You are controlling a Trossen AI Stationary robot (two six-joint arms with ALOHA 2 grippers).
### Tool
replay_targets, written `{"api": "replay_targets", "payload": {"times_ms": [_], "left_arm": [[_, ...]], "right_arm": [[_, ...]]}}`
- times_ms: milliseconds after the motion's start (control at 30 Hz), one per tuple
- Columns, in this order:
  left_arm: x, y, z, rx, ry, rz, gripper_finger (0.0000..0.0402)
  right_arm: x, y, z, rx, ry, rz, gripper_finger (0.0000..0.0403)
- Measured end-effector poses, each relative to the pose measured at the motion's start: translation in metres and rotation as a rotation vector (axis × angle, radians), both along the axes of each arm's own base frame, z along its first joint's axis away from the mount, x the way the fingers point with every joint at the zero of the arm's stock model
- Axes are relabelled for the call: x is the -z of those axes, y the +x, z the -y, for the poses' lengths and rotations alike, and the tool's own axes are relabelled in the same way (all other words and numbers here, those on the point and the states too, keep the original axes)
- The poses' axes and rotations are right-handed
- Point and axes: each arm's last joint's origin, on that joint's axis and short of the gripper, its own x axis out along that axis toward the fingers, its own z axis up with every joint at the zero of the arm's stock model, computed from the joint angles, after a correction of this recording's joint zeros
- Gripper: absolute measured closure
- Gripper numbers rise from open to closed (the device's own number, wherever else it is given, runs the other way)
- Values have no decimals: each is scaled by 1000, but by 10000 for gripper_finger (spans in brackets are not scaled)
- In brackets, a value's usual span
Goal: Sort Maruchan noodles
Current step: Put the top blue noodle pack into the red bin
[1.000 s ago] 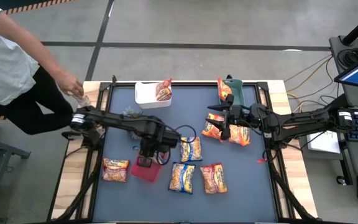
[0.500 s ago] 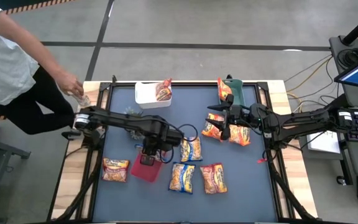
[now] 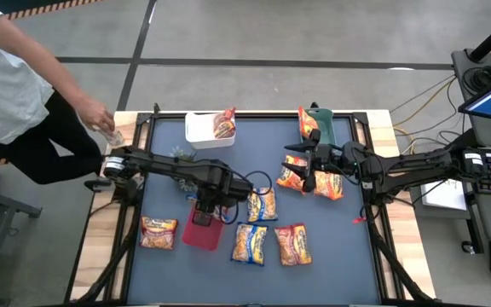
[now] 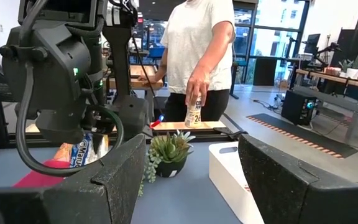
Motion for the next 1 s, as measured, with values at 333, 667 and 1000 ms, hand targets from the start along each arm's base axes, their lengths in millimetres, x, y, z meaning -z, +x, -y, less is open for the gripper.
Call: {"api": "replay_targets", "payload": {"times_ms": [333,667,1000], "left_arm": [[0,0,0,-9,4,-1,266],[0,0,-1,-3,37,4,259],[-34,3,0,-6,2,136,259]], "right_arm": [[1,0,0,0,8,-7,158],[1,0,0,0,8,-7,158],[1,0,0,-1,16,-5,158]]}}
